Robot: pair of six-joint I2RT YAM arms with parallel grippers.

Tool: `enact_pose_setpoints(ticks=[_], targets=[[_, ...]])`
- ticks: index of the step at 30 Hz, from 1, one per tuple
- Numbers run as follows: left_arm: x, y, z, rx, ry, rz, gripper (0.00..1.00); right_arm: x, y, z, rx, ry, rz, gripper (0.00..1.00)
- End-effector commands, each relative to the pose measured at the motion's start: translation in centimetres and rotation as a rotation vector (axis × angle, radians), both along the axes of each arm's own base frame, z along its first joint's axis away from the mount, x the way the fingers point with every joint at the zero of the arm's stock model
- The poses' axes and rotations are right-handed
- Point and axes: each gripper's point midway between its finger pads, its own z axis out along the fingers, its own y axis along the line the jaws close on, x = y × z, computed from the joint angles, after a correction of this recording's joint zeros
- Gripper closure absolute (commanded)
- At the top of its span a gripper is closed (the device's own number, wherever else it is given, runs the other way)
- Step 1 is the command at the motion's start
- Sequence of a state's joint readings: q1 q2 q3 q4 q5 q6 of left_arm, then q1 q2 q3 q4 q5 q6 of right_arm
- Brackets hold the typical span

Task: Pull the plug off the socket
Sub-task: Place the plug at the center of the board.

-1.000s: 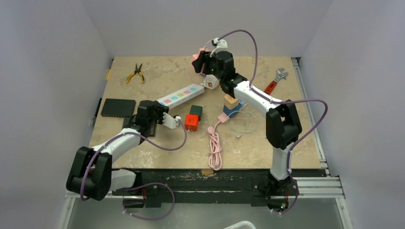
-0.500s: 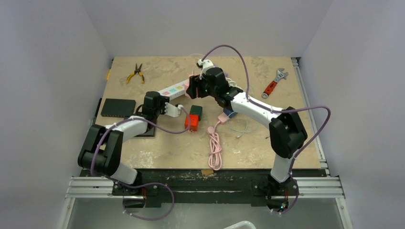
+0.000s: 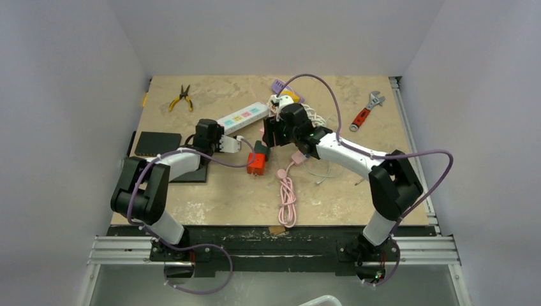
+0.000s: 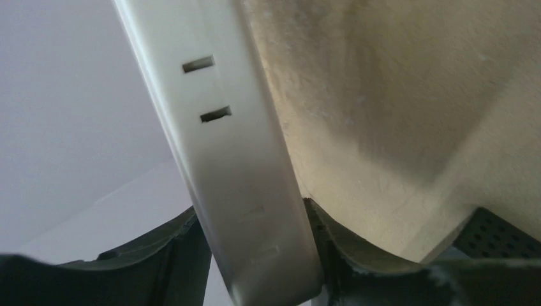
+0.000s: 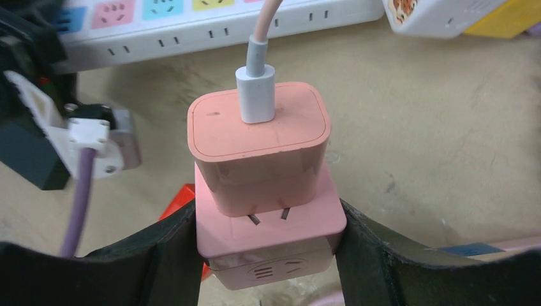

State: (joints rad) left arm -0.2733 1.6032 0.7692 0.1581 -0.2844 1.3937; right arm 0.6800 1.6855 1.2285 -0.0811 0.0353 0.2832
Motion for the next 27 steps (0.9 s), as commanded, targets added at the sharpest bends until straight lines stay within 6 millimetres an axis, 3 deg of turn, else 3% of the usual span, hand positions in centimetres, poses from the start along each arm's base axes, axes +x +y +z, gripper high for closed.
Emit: enact_pose_setpoints(ticks=[1, 3, 4, 8, 10, 17, 22, 27], targets=[[-2.3, 1.3, -1.1, -0.015, 0.135, 0.088, 0.4, 1.0, -1.1, -1.6, -0.05, 0.006, -0.077, 1.0], [-3.4, 1.0, -1.0, -0.049, 0.181, 0.083, 0.06, 1.3, -1.4, -2.9, -0.087, 0.026, -0.095, 1.0], [-4.1, 0.8, -1.0, -0.067, 0.211, 0.081, 0.01, 1.5, -1.6, -3.3, -0.098, 0.029, -0.102, 1.0], [-6.7, -0.4, 0.2, -0.179, 0.311, 0.079, 0.0, 1.9, -1.9, -4.3, -0.123, 0.039, -0.13, 1.0], [-7.5, -1.3, 1.7, -0.268, 0.34, 0.084, 0.0, 2.2, -1.9, -5.0, -0.141, 0.047, -0.139, 1.0], [-6.2, -2.0, 8.9, -0.555, 0.295, 0.19, 0.0, 2.7, -1.2, -8.1, -0.2, 0.133, -0.132, 1.0], [-6.1, -2.1, 12.8, -0.747, 0.286, 0.269, 0.0, 1.9, 2.0, -8.6, -0.192, 0.153, -0.048, 1.0], [-6.7, -2.6, 14.7, -0.857, 0.308, 0.308, 0.0, -1.0, 7.0, -9.0, -0.177, 0.181, 0.07, 1.0]])
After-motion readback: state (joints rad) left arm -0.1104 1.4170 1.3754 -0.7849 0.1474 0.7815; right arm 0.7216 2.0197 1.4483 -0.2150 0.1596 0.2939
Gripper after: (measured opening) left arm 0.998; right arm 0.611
